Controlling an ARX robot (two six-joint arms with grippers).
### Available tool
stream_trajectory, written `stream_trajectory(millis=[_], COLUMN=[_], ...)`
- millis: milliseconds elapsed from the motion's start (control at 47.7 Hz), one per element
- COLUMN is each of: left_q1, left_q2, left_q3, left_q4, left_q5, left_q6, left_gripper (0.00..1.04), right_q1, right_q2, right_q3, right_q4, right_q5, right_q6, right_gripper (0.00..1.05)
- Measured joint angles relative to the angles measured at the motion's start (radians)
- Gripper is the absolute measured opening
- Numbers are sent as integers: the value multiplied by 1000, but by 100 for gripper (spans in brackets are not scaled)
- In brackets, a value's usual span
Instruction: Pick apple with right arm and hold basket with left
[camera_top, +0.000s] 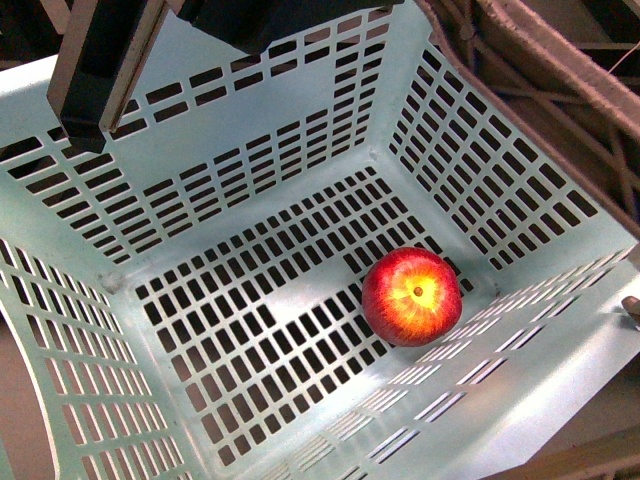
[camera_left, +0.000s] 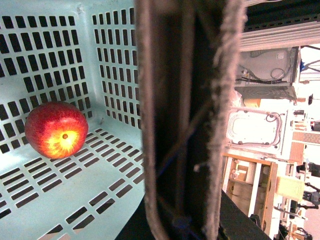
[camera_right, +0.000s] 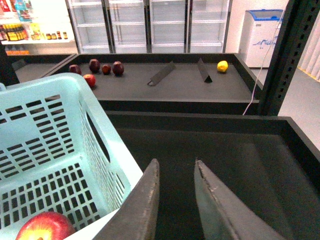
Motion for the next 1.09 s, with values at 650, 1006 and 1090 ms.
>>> stream_trajectory(millis=[650,1006,1090], left_q1=[0,11,32], left_q2=[0,14,27], left_q3=[0,-5,-4], left_q4=[0,109,119], left_q5=[1,-207,-188], left_q6=[0,-76,-110], left_gripper=[7,7,7], right_q1=[0,0,0], right_q2=[0,0,0], right_q3=[0,0,0], right_q4=[0,0,0], right_q5=[0,0,0], right_q6=[0,0,0], right_gripper=[96,96,96])
